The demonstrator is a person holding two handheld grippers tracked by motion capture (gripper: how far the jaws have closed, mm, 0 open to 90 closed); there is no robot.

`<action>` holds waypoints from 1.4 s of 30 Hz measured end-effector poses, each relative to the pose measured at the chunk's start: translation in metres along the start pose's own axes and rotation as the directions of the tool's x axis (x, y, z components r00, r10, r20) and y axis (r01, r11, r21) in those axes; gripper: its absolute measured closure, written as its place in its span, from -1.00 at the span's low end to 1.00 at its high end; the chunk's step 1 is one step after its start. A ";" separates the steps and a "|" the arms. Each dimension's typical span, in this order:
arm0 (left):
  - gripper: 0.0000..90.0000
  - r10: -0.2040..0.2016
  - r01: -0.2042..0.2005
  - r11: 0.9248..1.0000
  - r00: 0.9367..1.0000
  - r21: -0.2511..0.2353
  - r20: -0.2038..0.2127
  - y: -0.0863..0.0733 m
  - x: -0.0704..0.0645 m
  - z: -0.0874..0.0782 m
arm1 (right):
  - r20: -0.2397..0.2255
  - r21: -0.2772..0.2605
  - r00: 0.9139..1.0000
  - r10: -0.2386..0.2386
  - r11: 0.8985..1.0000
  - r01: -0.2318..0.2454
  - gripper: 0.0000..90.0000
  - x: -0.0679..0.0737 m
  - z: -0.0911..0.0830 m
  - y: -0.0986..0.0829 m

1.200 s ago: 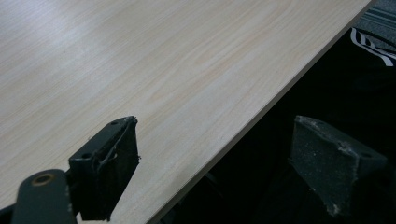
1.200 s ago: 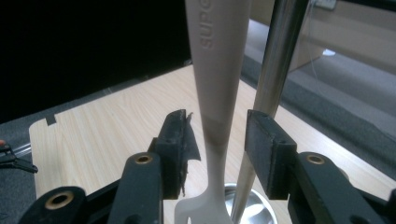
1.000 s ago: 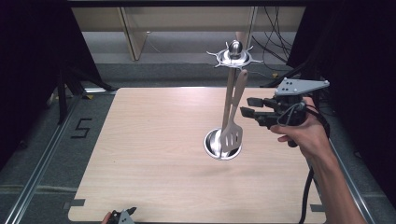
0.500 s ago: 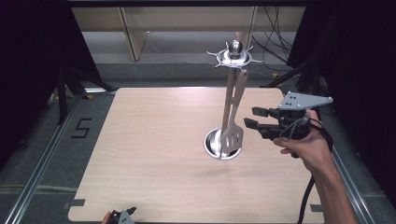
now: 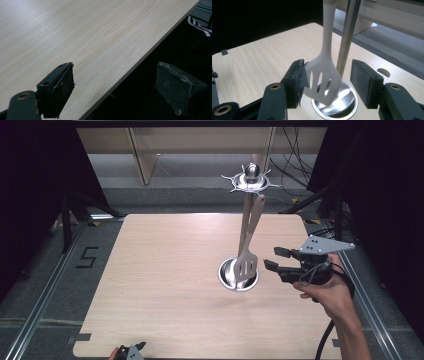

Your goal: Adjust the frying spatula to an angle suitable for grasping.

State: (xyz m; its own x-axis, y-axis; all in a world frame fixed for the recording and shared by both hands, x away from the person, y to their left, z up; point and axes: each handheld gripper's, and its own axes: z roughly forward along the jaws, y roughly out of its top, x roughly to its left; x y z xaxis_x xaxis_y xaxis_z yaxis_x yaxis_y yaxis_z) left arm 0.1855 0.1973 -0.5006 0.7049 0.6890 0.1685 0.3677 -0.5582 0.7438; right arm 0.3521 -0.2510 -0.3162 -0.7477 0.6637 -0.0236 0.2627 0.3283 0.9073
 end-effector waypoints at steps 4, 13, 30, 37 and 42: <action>-0.67 -0.014 0.014 1.000 1.000 0.014 -0.009 0.000 -0.001 0.001 | 0.006 0.007 1.000 0.020 1.000 -0.020 0.02 0.002 0.001 -0.009; -0.67 0.000 0.000 1.000 1.000 -0.002 0.002 0.000 0.000 0.000 | 0.015 0.005 0.999 0.047 0.999 -0.047 -0.01 -0.001 0.003 -0.025; -0.67 0.022 -0.023 1.000 1.000 0.016 0.003 0.004 0.004 0.000 | 0.018 0.060 0.998 0.066 0.996 -0.067 -0.17 -0.004 0.011 -0.058; -0.67 0.000 0.000 1.000 1.000 0.013 0.003 0.003 0.005 -0.001 | -0.004 0.103 0.997 0.074 0.992 -0.073 -0.20 -0.005 0.017 -0.073; -0.67 0.016 -0.016 1.000 1.000 0.003 0.005 0.003 0.003 -0.001 | -0.001 0.138 0.993 0.120 0.983 -0.118 -0.22 0.001 0.018 -0.083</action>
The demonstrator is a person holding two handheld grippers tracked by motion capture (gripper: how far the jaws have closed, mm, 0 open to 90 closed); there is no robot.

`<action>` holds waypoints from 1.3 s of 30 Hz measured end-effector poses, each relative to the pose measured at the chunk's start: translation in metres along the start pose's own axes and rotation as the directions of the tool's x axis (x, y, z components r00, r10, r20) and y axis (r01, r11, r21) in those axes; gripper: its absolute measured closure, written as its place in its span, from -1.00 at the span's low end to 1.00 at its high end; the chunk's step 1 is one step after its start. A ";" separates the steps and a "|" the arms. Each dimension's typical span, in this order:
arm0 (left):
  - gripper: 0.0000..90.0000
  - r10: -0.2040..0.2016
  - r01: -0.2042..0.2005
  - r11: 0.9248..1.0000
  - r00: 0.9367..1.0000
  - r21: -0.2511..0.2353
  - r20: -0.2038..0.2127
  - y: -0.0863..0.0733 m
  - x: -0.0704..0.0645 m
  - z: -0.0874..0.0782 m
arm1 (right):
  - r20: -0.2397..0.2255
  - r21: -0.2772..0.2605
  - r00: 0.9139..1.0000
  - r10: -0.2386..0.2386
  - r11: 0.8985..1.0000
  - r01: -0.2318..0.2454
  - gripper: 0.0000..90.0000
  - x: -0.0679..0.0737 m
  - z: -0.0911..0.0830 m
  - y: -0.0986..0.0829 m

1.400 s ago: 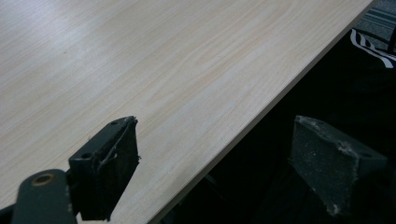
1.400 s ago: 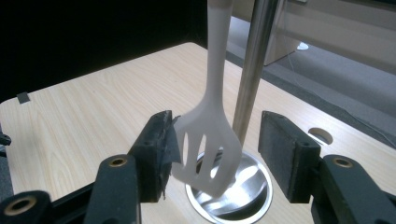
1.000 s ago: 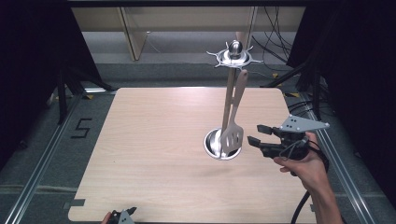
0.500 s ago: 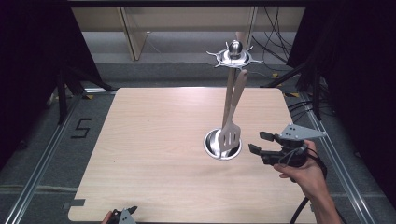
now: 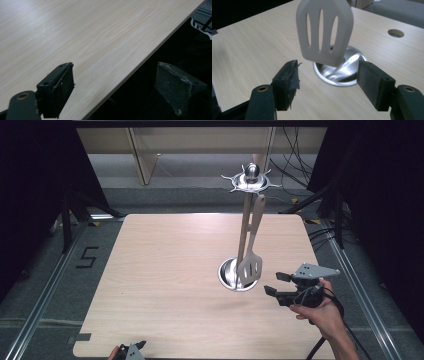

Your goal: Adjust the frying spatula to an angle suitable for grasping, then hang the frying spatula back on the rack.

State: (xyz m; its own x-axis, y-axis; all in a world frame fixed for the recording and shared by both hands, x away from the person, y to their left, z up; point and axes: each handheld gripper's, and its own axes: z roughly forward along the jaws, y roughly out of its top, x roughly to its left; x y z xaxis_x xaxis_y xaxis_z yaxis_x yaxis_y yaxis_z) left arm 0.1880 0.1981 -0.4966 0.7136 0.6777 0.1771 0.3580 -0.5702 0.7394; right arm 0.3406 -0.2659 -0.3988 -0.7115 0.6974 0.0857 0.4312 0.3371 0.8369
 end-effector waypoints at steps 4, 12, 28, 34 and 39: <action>-0.67 0.003 -0.003 1.000 1.000 0.003 0.009 0.000 -0.001 -0.001 | 0.008 0.013 1.000 -0.001 1.000 0.001 -0.23 0.001 -0.001 -0.006; -0.67 0.003 -0.003 1.000 1.000 0.000 0.002 0.000 -0.002 0.000 | 0.007 0.031 1.000 0.003 1.000 -0.004 -0.23 -0.005 0.004 -0.018; -0.67 -0.017 0.017 1.000 1.000 -0.005 -0.003 -0.002 -0.005 0.000 | -0.002 0.055 1.000 -0.001 0.998 0.002 -0.31 0.000 0.014 -0.034; -0.67 -0.040 0.040 0.999 0.999 -0.003 0.000 -0.003 -0.006 0.000 | -0.009 0.092 1.000 -0.004 0.996 0.005 -0.35 0.003 0.018 -0.042; -0.67 -0.019 0.019 1.000 1.000 -0.004 0.001 -0.003 -0.005 -0.001 | -0.004 0.083 1.000 -0.015 0.996 0.015 -0.37 0.005 0.018 -0.047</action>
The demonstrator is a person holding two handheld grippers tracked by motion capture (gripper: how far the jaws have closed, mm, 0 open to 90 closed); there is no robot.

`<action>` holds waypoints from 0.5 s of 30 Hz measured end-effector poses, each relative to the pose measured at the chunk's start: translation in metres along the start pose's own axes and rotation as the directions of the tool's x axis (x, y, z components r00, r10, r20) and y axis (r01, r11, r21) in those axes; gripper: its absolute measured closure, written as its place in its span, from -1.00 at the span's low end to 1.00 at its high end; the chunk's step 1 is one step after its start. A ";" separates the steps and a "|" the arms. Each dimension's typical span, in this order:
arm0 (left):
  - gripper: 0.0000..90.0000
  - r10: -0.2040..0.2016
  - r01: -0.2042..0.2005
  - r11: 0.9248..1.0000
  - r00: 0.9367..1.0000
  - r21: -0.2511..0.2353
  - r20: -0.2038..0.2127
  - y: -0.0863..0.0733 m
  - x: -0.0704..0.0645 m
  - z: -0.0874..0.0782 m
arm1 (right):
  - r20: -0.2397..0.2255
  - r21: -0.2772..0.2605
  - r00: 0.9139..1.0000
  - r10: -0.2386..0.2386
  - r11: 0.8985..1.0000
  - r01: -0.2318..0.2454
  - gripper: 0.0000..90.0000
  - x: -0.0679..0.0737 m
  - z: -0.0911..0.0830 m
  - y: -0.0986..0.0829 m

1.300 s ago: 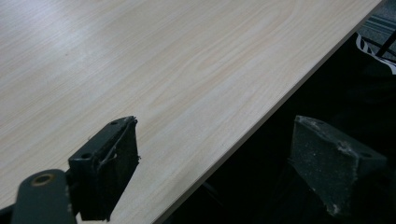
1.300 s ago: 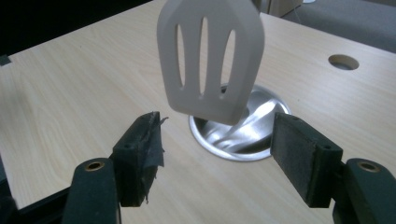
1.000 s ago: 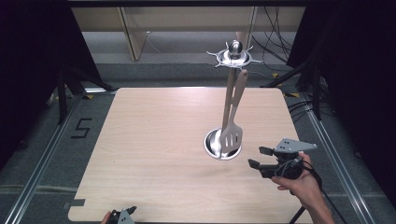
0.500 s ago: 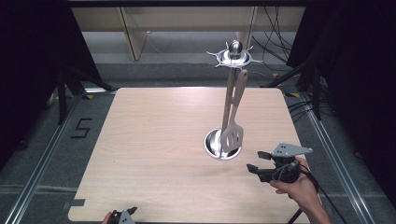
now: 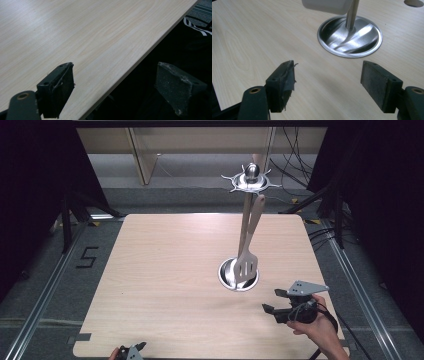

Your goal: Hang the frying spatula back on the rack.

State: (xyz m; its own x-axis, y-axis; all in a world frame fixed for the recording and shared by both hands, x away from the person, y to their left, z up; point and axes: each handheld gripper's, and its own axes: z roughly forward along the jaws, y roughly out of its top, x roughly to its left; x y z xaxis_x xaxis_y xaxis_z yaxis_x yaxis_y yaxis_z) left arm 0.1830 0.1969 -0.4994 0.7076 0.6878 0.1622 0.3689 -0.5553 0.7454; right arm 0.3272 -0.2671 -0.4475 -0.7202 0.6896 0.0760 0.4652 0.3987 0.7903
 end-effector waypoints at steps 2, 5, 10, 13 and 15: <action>-0.67 -0.019 0.019 1.000 1.000 0.008 0.000 0.000 -0.001 0.000 | -0.010 0.003 1.000 -0.003 1.000 0.003 -0.38 0.001 0.001 -0.003; -0.67 0.006 -0.006 1.000 1.000 0.004 0.001 0.000 0.001 0.000 | 0.001 0.007 1.000 -0.007 1.000 0.007 -0.40 0.002 0.002 -0.008; -0.67 -0.032 0.032 0.999 0.999 -0.016 -0.005 -0.001 -0.002 0.002 | 0.002 0.032 1.000 -0.004 0.999 0.004 -0.40 0.003 0.004 -0.017; -0.67 0.004 -0.004 1.000 1.000 -0.006 -0.007 0.000 0.000 0.000 | -0.014 0.038 1.000 -0.008 0.999 0.008 -0.41 0.004 0.004 -0.022; -0.67 0.003 -0.003 1.000 1.000 0.008 0.003 0.000 0.001 0.000 | -0.005 0.044 1.000 0.025 0.999 -0.025 -0.41 0.007 0.003 -0.024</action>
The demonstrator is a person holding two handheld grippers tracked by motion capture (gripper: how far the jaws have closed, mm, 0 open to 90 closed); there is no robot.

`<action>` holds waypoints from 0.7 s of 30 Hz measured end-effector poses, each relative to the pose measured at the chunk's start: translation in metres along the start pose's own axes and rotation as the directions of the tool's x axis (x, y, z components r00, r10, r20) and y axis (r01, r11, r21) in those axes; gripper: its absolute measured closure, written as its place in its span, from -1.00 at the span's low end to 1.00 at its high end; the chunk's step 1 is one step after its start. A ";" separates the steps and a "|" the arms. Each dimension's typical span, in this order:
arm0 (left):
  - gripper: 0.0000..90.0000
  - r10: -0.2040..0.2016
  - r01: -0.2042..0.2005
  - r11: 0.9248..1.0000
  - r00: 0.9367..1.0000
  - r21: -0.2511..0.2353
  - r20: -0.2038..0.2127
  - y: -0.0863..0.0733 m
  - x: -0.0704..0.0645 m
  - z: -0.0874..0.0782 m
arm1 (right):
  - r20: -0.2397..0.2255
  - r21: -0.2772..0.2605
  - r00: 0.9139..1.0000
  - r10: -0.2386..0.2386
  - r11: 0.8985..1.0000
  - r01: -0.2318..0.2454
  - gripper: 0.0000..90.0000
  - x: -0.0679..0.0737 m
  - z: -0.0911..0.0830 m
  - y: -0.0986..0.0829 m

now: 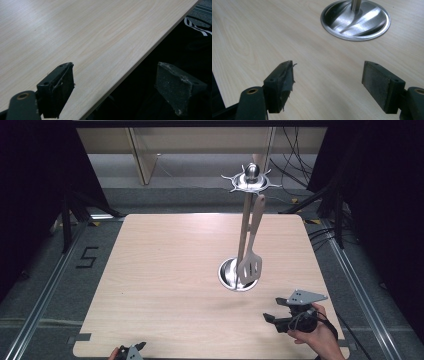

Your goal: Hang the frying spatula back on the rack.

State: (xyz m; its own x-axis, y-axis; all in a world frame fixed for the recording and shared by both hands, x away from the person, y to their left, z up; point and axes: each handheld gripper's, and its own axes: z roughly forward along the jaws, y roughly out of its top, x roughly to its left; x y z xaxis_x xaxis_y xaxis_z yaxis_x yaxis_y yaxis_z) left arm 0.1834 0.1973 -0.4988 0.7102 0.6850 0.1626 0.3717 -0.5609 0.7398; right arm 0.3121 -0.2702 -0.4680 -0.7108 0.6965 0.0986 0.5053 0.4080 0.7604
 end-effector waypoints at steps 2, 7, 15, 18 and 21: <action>-0.67 -0.017 0.017 1.000 1.000 -0.005 -0.001 0.000 -0.001 0.001 | -0.005 0.004 1.000 -0.010 1.000 0.010 -0.41 0.000 0.000 -0.003; -0.67 -0.014 0.014 1.000 1.000 -0.012 -0.014 -0.001 -0.002 0.001 | 0.001 0.018 1.000 -0.017 1.000 0.017 -0.41 0.000 0.000 -0.009; -0.67 -0.004 0.004 1.000 1.000 -0.013 -0.010 0.000 -0.001 0.001 | 0.008 0.016 1.000 0.000 1.000 -0.001 -0.43 0.004 -0.003 -0.018; -0.67 -0.002 0.002 1.000 1.000 -0.006 -0.006 0.000 -0.001 0.000 | 0.012 0.013 1.000 -0.016 1.000 0.016 -0.43 0.004 -0.003 -0.020; -0.67 -0.004 0.004 1.000 1.000 -0.013 -0.010 0.000 -0.001 0.001 | 0.007 0.018 1.000 -0.021 1.000 0.021 -0.44 0.005 -0.004 -0.023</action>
State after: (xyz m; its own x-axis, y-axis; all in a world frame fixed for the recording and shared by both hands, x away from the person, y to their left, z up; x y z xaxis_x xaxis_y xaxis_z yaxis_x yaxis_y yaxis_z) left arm 0.1829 0.1963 -0.4998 0.7025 0.6920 0.1663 0.3666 -0.5521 0.7489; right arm 0.2950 -0.2785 -0.4819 -0.7178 0.6917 0.0786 0.4994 0.4330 0.7504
